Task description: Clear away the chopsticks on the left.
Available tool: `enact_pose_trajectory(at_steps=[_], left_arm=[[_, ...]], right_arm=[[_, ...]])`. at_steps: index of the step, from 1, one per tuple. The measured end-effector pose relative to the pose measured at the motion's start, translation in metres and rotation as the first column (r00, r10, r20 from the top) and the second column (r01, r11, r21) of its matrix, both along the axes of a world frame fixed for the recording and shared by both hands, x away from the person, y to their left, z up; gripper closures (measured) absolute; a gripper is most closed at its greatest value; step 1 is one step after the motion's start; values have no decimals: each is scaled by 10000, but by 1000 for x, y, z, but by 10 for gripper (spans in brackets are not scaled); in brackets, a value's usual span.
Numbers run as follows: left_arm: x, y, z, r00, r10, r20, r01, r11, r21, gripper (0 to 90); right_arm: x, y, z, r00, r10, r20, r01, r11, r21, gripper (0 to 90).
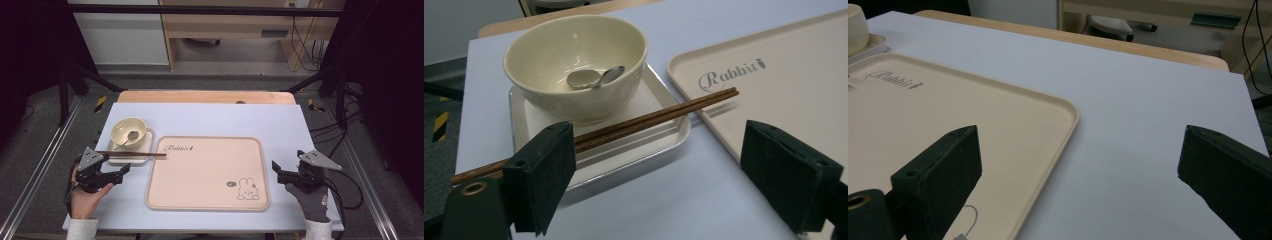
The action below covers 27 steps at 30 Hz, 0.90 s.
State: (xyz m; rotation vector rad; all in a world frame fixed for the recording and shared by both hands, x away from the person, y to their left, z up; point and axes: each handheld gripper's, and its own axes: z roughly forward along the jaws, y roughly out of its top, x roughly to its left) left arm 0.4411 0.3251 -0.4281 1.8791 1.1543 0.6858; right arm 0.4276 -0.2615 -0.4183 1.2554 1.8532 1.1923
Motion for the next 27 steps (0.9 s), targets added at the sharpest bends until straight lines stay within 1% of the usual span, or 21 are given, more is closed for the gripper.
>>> enact_pose_trajectory(at_steps=[1,2,5,6,8,10,12,13,14,15,16,17,18,20,23,25,27], left_arm=[[2,2,0,10000,-19,-83,21,9998,174,156],[2,2,0,10000,-19,-83,21,9998,174,157],[7,5,0,9997,110,-228,-99,9989,451,166],[9,7,0,9996,169,-229,-160,9991,388,187],[14,12,1,9996,236,-158,-227,9984,510,206],[19,14,1,9995,225,-215,-210,9975,674,223],[24,16,-2,9990,342,-276,-318,9962,805,232],[26,16,-4,9991,305,-302,-279,9959,857,240],[28,15,-6,9989,355,-319,-323,9947,980,249],[31,15,-8,9986,400,-346,-356,9923,1187,254],[33,14,-9,9985,420,-354,-373,9916,1237,258],[33,14,-9,9985,420,-354,-373,9916,1237,264],[37,14,-12,9981,425,-449,-367,9918,1227,268],[39,15,-13,9980,384,-492,-323,9922,1206,286],[44,17,-17,9970,343,-697,-263,9932,1134,317],[47,19,-20,9962,270,-825,-183,9945,1033,340],[48,18,-21,9959,240,-867,-150,9946,1028,363]], right_arm=[[0,0,0,10000,-2,-2,2,10000,-33,41],[0,0,0,10000,-1,1,1,10000,-60,41],[0,0,0,10000,1,21,-1,10000,-82,41],[0,1,1,10000,18,-6,-18,10000,-41,41],[-1,1,1,10000,15,-6,-15,10000,-26,41],[-1,2,1,10000,16,5,-16,10000,-49,41],[-1,2,1,10000,52,19,-52,9999,-94,42],[-1,3,1,10000,66,19,-65,9999,-103,43],[-1,3,1,10000,49,57,-48,9999,-115,47],[-1,3,1,9999,23,122,-21,9999,-123,49],[-1,2,1,9999,22,133,-20,9999,-128,49],[-1,2,2,9999,23,139,-22,9999,-107,49],[-2,2,2,9999,26,126,-24,10000,-90,49],[-2,2,3,9999,45,123,-44,10000,-56,49],[-3,1,4,9998,68,199,-68,10000,22,49],[-3,2,4,9998,77,156,-77,10000,7,49],[-2,2,4,9998,84,162,-83,10000,-30,49]])
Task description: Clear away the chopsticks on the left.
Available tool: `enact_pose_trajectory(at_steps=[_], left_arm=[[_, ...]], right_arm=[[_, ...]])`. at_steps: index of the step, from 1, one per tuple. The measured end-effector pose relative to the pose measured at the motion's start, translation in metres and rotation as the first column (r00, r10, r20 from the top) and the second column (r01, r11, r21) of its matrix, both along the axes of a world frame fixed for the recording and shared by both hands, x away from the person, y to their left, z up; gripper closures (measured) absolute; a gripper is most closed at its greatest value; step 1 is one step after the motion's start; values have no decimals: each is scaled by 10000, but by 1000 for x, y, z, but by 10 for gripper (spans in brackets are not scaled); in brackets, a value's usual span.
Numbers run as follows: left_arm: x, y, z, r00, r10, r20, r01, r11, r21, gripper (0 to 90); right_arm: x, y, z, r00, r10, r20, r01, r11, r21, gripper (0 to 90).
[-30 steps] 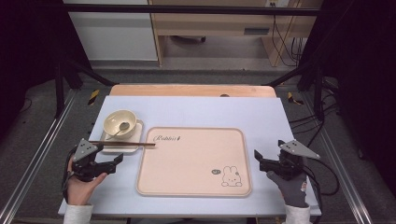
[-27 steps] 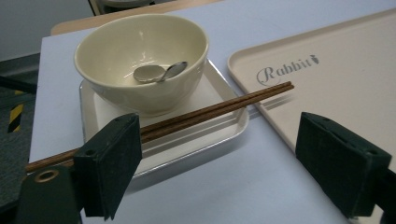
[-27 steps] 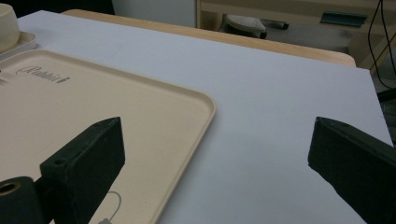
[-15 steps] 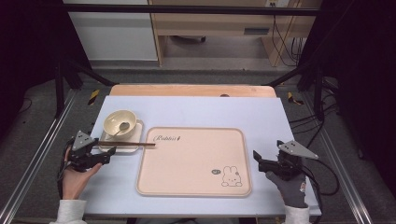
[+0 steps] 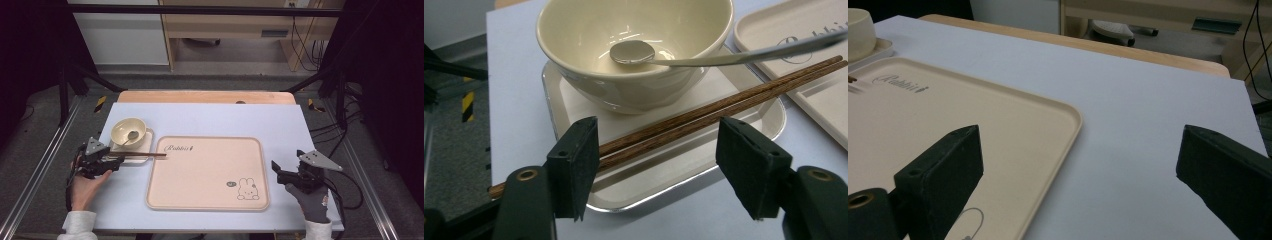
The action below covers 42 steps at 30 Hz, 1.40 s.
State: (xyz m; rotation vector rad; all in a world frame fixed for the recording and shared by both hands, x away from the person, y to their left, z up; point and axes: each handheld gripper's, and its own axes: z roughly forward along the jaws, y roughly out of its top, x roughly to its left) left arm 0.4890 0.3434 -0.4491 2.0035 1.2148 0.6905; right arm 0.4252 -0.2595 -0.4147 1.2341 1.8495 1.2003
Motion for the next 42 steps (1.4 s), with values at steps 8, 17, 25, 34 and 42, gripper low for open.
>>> enact_pose_trajectory(at_steps=[8,17,25,34,42], left_arm=[[7,-1,-7,9998,-171,-55,173,9994,297,458],[11,-3,-11,9993,-364,2,363,9980,513,503],[12,-5,-14,9987,-467,-212,479,9968,638,552],[9,-4,-13,9988,-439,-229,454,9965,701,657],[7,-7,-12,9984,-491,-290,512,9955,794,718]], right_arm=[[3,5,-4,9998,50,-172,-54,9998,-199,50],[2,5,-4,9998,72,-166,-76,9998,-192,52],[2,5,-4,9998,82,-196,-87,9997,-230,52],[2,5,-4,9998,50,-181,-55,9996,-262,52],[2,4,-4,9999,-2,-157,-4,9993,-382,50]])
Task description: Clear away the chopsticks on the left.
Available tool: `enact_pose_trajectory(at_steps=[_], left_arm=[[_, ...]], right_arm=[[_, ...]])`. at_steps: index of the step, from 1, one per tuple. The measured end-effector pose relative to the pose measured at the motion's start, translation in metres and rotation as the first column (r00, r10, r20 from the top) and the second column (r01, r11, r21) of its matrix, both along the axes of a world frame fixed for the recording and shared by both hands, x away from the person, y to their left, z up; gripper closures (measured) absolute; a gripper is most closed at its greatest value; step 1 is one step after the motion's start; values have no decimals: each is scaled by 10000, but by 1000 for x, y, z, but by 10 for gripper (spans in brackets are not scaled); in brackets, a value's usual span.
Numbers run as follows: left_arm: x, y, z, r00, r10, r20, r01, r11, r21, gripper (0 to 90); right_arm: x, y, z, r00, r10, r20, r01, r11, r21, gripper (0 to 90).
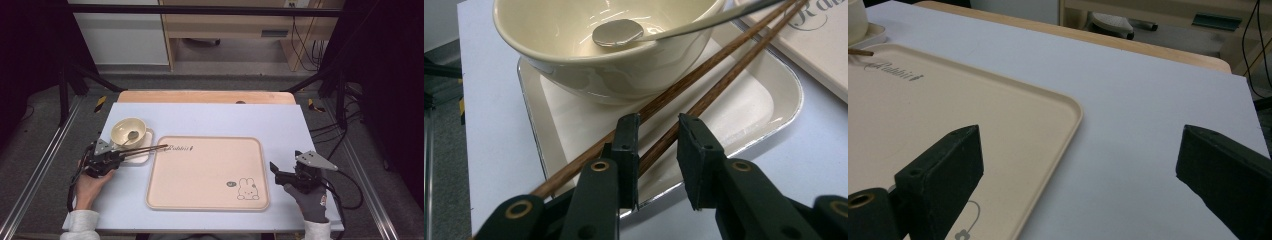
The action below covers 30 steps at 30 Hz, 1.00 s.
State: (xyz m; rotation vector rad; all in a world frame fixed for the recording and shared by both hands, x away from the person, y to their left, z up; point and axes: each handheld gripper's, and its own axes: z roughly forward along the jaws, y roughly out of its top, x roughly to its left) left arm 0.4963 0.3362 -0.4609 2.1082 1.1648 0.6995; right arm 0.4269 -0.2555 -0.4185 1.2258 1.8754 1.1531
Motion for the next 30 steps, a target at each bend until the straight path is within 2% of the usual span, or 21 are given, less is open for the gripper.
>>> enact_pose_trajectory(at_steps=[8,14,18,19,20,22,30], left_arm=[[-3,-5,1,9999,-81,-82,82,9999,115,777],[-3,-6,2,9998,-29,-217,29,10000,11,785],[-3,-5,3,9996,-44,-275,40,9999,-161,775],[-2,-5,3,9996,-87,-256,76,9989,-453,748],[-2,-5,3,9996,-87,-256,76,9989,-453,738],[0,-5,3,9996,-105,-265,86,9974,-720,722],[6,-8,-3,9985,-232,-487,186,9956,-916,748]], right_arm=[[0,1,-1,10000,-7,-30,7,10000,-47,50],[0,1,-1,10000,-26,-74,26,10000,-86,50],[1,1,-1,10000,-10,-54,9,9999,-134,50],[1,1,-1,10000,-12,-77,11,9999,-109,50],[1,1,-1,10000,-12,-77,11,9999,-109,50],[0,1,-1,10000,-28,-57,27,9999,-104,50],[0,1,-1,10000,4,-62,-4,10000,-83,47]])
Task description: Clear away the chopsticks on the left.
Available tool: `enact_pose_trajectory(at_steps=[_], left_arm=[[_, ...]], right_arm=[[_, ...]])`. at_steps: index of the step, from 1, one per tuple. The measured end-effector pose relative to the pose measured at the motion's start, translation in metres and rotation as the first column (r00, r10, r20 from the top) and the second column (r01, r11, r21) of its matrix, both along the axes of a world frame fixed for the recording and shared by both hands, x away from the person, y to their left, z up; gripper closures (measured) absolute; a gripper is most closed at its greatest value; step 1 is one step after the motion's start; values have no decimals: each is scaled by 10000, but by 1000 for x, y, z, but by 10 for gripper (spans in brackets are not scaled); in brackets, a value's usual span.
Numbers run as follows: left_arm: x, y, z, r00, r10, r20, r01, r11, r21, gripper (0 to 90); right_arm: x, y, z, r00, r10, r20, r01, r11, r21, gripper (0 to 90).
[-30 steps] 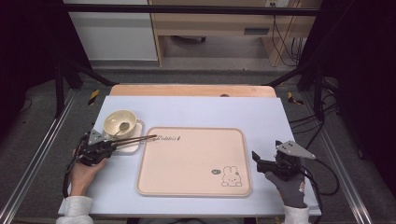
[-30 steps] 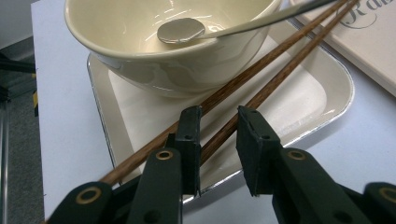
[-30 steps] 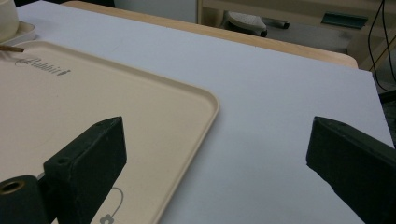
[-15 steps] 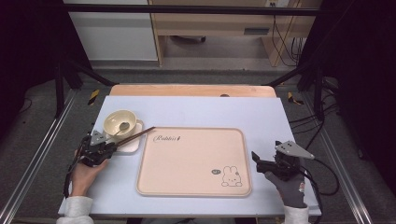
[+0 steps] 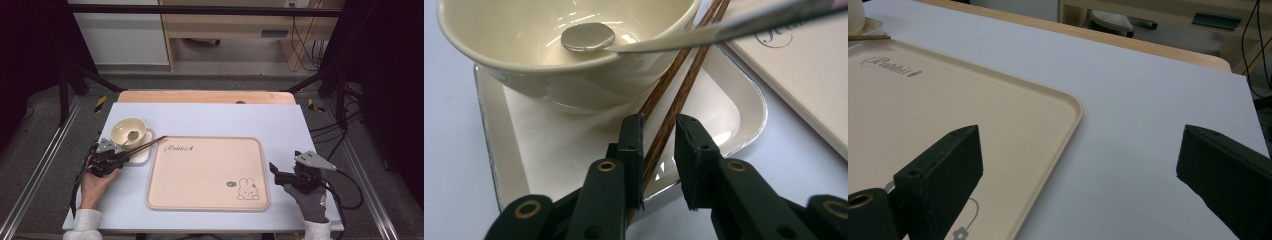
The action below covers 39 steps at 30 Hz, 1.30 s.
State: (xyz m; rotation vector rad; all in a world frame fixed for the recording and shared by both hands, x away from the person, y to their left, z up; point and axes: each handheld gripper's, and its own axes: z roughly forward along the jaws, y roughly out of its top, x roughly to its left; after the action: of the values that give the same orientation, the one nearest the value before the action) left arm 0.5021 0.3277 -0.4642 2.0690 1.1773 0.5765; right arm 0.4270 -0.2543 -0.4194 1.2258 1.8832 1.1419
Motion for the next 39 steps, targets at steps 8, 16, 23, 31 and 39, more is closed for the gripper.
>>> enact_pose_trajectory(at_steps=[8,16,23,31,39], left_arm=[[-1,-1,1,9998,-181,-83,181,9998,-62,779],[-3,-3,2,9979,-618,-216,613,9978,-246,833],[-5,-6,4,9971,-733,-205,728,9971,-239,852],[-13,-9,10,9979,-647,93,651,9965,-525,853],[-25,-16,21,9973,-575,456,604,9961,-638,852]], right_arm=[[0,0,0,10000,89,0,-89,9997,208,39],[0,0,0,9999,96,-55,-95,9998,199,33],[0,-1,1,9999,87,-73,-85,9997,237,27],[-1,-2,2,10000,88,-17,-87,9997,246,23],[-2,-3,3,10000,65,-17,-65,9995,324,16]])
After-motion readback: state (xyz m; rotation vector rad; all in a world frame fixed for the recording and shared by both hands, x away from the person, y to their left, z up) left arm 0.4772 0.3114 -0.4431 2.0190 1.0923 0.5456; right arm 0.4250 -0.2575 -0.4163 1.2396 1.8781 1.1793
